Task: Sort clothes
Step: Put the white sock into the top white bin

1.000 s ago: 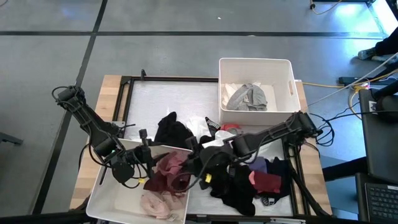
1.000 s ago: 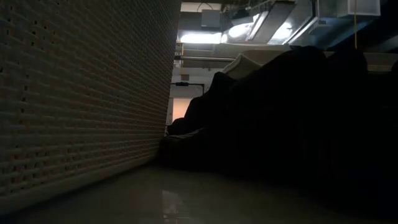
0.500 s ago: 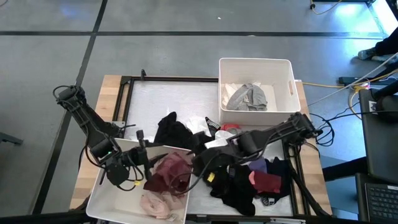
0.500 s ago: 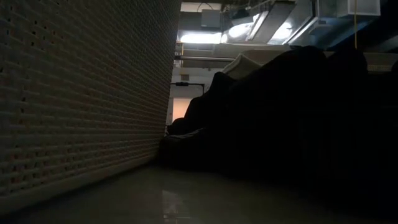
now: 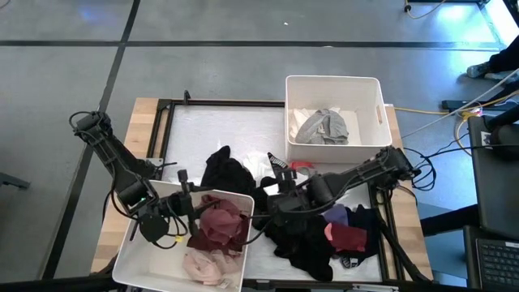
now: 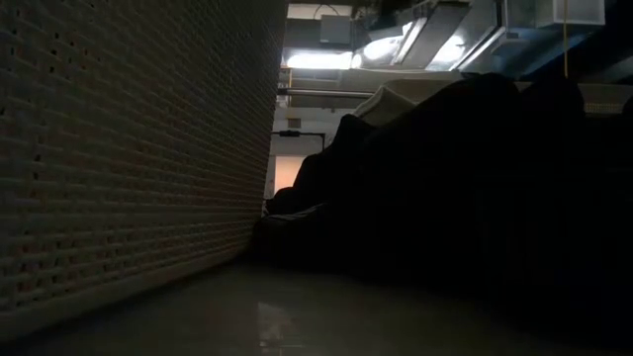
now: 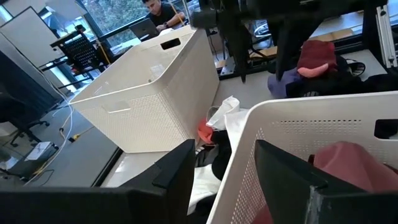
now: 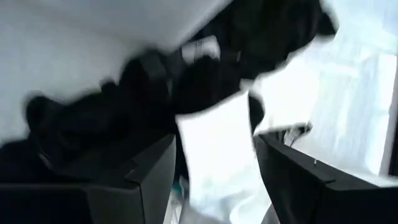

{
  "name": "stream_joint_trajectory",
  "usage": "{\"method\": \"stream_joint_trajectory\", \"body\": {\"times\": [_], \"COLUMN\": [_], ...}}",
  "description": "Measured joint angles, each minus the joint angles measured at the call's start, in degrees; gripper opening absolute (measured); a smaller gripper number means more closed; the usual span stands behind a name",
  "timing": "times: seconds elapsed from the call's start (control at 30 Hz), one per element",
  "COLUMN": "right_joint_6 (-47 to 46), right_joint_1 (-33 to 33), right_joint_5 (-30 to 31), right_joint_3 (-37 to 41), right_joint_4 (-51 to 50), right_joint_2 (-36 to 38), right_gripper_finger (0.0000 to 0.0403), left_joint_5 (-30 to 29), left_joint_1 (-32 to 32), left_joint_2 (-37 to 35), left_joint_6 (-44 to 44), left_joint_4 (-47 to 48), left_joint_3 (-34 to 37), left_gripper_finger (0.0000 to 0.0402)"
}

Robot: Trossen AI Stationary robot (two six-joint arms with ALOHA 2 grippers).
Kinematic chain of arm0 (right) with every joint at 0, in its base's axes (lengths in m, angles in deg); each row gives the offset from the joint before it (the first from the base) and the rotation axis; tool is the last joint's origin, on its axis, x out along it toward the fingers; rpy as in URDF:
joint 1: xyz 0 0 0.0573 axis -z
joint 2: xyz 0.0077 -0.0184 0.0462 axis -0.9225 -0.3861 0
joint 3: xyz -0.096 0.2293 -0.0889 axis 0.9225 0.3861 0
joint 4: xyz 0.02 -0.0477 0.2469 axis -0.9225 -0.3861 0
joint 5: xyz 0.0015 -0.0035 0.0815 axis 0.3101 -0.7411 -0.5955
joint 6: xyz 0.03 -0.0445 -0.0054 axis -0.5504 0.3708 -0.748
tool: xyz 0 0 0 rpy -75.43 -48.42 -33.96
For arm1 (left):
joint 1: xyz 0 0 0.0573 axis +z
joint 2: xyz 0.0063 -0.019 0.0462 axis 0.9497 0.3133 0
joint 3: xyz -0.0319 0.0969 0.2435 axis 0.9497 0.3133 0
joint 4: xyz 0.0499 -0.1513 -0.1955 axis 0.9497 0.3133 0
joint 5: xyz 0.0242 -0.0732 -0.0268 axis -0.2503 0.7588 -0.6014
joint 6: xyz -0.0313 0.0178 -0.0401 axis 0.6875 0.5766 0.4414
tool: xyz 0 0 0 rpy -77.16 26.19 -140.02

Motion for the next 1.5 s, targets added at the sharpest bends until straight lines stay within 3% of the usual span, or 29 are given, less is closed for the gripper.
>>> {"method": "stream_joint_trajectory", "body": {"times": [0.2,0.4,0.5,0.73,0.87,1.03,1.2,1.5], "right_joint_6": [-6.39,-10.55,-10.81,-8.24,-6.40,-5.94,-5.04,-3.13], "right_joint_1": [-0.75,-3.20,-4.37,-5.04,-5.01,-5.01,-5.01,-4.98], "right_joint_5": [0.84,0.76,3.62,8.66,12.56,13.13,14.79,16.77], "right_joint_3": [14.37,27.46,32.17,39.58,41.91,43.33,43.99,43.97], "right_joint_4": [3.40,15.41,22.32,35.64,40.24,42.11,42.80,42.51], "right_joint_2": [5.69,12.79,14.42,14.23,14.19,14.19,14.17,14.17], "right_gripper_finger": [0.0225,0.0225,0.0225,0.0225,0.0225,0.0221,0.0179,0.0047], "left_joint_5": [0.02,0.04,0.04,0.07,0.07,0.07,0.07,0.07], "left_joint_1": [0.02,0.02,0.24,1.23,1.22,1.22,1.22,1.22], "left_joint_2": [0.00,0.00,0.00,0.00,0.00,0.00,0.00,0.00], "left_joint_6": [0.00,0.00,-0.02,-0.02,-0.02,-0.20,-0.09,-0.20], "left_joint_4": [0.10,0.09,0.04,0.04,0.09,0.09,0.11,0.11], "left_joint_3": [0.02,0.04,0.04,0.04,0.04,0.04,0.04,0.04], "left_gripper_finger": [0.0156,0.0156,0.0156,0.0156,0.0156,0.0156,0.0156,0.0156]}}
